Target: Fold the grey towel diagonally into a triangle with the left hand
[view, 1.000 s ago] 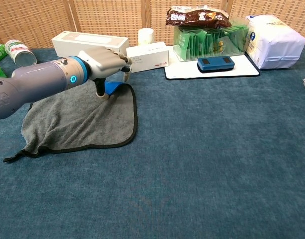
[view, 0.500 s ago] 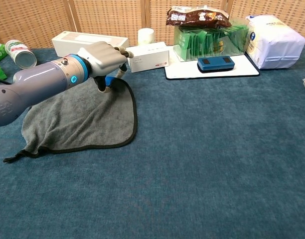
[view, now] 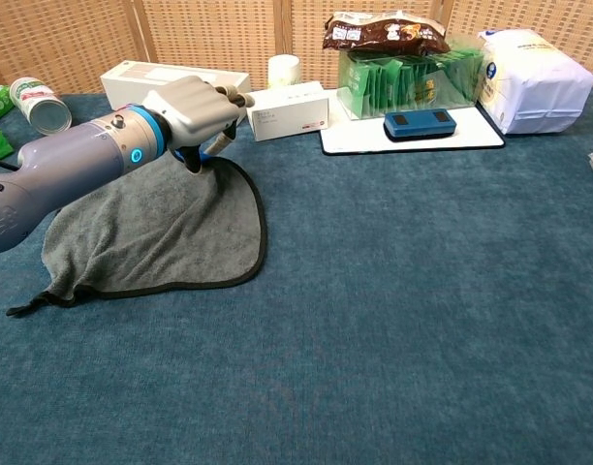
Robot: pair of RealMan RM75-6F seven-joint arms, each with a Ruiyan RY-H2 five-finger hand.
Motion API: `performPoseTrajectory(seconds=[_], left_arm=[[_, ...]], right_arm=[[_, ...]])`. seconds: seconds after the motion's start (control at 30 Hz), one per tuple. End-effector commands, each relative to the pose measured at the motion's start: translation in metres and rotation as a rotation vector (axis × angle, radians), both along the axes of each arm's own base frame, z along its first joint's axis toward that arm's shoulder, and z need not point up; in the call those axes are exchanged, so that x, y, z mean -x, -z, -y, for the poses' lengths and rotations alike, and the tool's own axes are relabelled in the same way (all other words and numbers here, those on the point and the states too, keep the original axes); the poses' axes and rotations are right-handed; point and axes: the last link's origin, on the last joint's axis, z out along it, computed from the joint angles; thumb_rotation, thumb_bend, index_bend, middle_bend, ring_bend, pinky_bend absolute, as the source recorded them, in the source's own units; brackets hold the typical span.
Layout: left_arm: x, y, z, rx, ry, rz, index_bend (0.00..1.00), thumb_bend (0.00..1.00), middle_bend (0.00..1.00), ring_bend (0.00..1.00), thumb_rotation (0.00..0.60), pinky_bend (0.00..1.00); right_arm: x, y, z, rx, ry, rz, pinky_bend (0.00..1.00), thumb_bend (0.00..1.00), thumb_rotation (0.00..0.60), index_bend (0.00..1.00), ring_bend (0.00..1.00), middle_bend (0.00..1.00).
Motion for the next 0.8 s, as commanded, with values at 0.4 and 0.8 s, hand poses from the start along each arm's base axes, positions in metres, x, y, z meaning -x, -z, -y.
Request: performPoseTrajectory(seconds=[0.4,0.8], left_arm=[[-0.002,0.002,0.006,-0.001,0.024,-0.001,0.74,0.69,0.00,0.03,0.600,0.26],[0.014,-0.020,0.027,0.036,0.006,0.058,0.75,0.68,0.00,0.03,0.600,0.25]], right_arm=[[0.000,0.000,0.000,-0.001,0.001,0.000,0.00,0.00,0.600,0.00,0.00,0.00],[-0.001,0.002,-0.001,-0.012,-0.006,-0.003,0.00,0.00,0.600,0.00,0.00,0.00]])
